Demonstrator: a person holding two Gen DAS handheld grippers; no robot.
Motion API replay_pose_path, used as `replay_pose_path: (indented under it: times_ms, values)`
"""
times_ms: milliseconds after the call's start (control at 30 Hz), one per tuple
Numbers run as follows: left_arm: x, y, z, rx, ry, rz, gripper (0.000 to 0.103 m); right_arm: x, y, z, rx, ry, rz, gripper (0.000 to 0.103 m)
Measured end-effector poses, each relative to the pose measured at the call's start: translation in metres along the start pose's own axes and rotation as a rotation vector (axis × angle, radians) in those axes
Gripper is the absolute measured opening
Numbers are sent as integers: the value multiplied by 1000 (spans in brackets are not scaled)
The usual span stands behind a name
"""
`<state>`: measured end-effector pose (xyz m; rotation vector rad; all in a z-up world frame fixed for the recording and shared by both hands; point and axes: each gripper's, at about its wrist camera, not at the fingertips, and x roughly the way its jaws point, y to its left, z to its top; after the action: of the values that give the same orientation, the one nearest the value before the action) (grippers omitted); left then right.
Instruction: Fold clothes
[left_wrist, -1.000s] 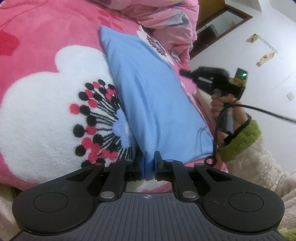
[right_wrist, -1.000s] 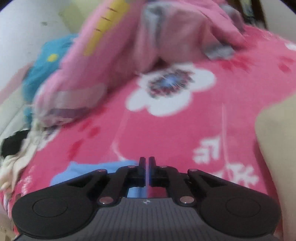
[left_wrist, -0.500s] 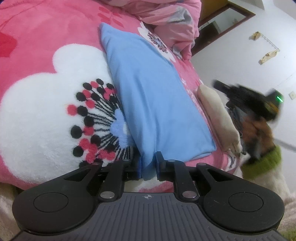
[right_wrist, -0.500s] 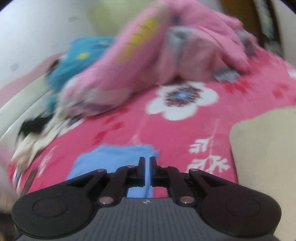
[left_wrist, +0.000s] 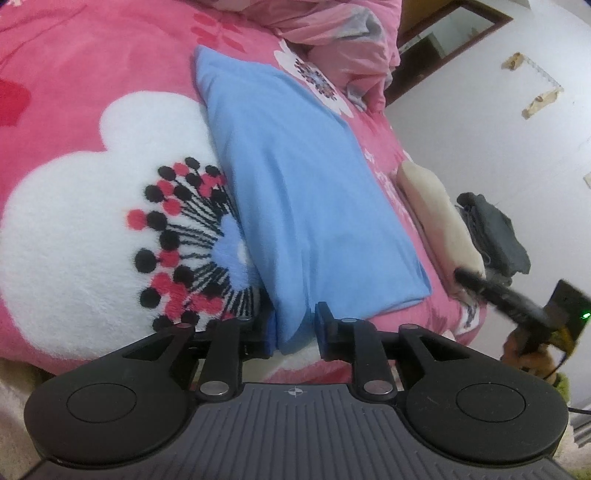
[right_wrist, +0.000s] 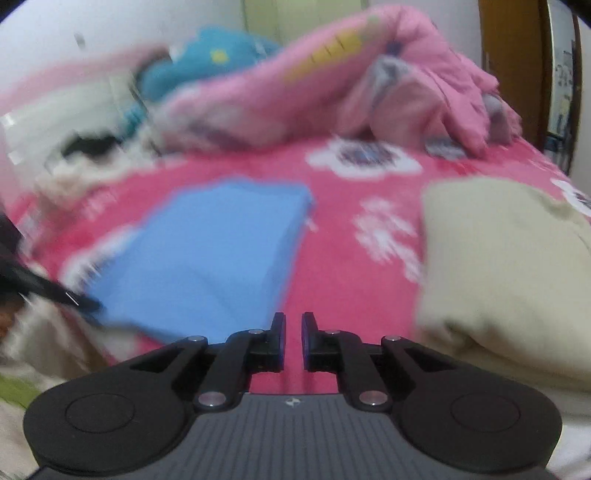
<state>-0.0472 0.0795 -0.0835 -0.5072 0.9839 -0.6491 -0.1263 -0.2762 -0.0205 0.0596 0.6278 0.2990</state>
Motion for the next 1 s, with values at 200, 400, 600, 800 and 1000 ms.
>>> replay_pose_path:
  times_ms: [200,400,600,800,1000]
  values:
    - [6,-9,-7,37,-12,42,23,59,19,-25,-88,119,44,11]
    - [8,-13,-14,68,16,64,23,30,15,-30,-58,138,-44,11]
    - [-21,-13,-12,72,-11,65,35,-1,10,-7,59,-17,-30,42]
    - [-49,-7,12,39,-138,59,61,23,-2,26,215,-89,85,53]
    - [-27,10,46,-29,-189,102,61,82,-24,40,405,9,112,57]
